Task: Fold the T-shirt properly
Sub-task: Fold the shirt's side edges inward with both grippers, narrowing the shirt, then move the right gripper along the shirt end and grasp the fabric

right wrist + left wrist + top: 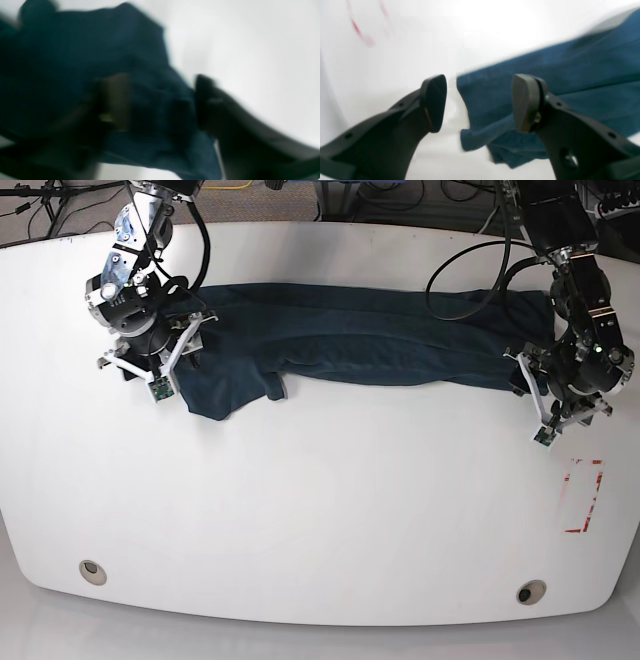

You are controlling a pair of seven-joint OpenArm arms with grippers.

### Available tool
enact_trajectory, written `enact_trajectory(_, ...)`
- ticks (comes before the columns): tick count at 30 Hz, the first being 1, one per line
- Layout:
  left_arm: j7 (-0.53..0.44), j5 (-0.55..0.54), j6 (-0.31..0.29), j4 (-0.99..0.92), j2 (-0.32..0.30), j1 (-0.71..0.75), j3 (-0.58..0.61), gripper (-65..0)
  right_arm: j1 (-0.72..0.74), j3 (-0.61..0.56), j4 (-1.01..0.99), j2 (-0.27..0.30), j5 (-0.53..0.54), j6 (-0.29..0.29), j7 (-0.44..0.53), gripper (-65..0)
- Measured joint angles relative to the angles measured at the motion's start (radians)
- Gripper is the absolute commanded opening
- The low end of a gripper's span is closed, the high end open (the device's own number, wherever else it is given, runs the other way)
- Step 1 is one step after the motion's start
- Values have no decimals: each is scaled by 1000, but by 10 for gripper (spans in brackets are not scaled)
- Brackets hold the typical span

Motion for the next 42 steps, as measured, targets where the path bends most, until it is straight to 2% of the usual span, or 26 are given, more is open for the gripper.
enact_trajectory(2,-2,20,-4,-38,5,24,4,-297,-3,0,-19,-3,6,0,1,-633)
enact_trajectory(3,-32,31,-8,-59,6,39,3,-331,-6,2,-32,2,6,0,7,-642)
enact_trajectory(8,-101,56,-6,-102,0,101,9,-481,-22,10,-68,39,-9,-1,0,-615)
enact_trajectory(10,-116,50,-7,-117,-15,114,13,-499,-21,12,-90,45,-10,-1,2,-612)
enact_trajectory(13,-148,51,-6,-144,-27,112,7,-490,-12,9,-146,58,-2,-1,36,-612)
enact_trajectory(17,-197,53,-6,-190,-32,96,6,-467,10,18,-257,86,20,2,160,-612)
enact_trajectory(20,-213,50,-5,-221,-31,70,5,-444,51,20,-338,116,30,4,210,-612)
enact_trajectory(26,-239,43,-5,-311,-29,-10,9,-417,130,19,-433,164,42,8,220,-612)
enact_trajectory(34,-210,36,-6,-337,-24,-51,10,-417,155,18,-390,180,9,10,163,-606)
enact_trajectory(37,-177,38,-6,-328,-20,-66,10,-415,153,18,-320,189,-9,4,110,-545)
enact_trajectory(39,-143,51,-6,-308,-16,-68,9,-415,158,18,-277,193,-10,3,84,-461)
enact_trajectory(42,-135,66,-6,-256,-6,-64,4,-414,193,17,-233,184,-10,4,52,-279)
